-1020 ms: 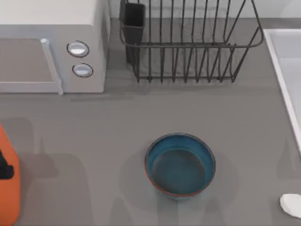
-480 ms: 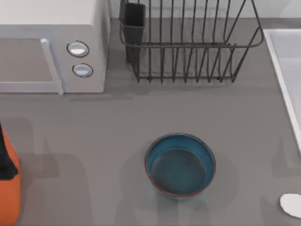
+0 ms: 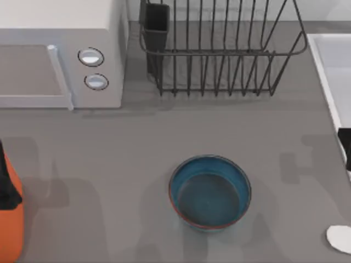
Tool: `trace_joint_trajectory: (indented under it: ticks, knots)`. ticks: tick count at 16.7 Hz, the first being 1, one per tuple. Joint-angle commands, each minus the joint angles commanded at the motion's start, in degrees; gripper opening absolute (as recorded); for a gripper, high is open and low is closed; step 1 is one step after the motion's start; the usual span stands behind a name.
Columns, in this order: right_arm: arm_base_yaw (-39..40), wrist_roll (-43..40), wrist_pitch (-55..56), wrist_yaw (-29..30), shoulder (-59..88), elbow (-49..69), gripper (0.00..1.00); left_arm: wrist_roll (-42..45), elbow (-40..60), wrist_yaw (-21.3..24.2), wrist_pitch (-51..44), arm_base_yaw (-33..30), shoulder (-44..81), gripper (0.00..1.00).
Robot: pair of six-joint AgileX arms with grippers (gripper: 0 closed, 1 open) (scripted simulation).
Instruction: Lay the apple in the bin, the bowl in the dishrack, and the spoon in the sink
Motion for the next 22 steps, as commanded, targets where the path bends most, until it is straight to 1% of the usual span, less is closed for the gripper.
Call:
trace_joint_trajectory:
  ticks: [5, 8, 11, 15, 22]
  knots:
    - [9.5, 9.8, -18.6, -0.3, 29.3, 21.3, 1.0, 0.0, 0.0, 0.0, 0.0, 0.0, 0.0, 1.0]
    - [14.4, 14.8, -27.8, -0.2, 42.6, 32.6, 1.0, 0.0, 0.0, 0.0, 0.0, 0.0, 0.0, 1.0]
    - [18.1, 18.6, -34.5, 0.0, 53.0, 41.8, 1.0, 0.0, 0.0, 0.0, 0.0, 0.0, 0.0, 1.0]
    - [20.7, 21.3, -39.1, 0.2, 60.1, 48.2, 1.0, 0.0, 0.0, 0.0, 0.0, 0.0, 0.0, 1.0]
    - [20.6, 21.4, -38.3, 0.2, 60.6, 47.6, 1.0, 0.0, 0.0, 0.0, 0.0, 0.0, 0.0, 1.0]
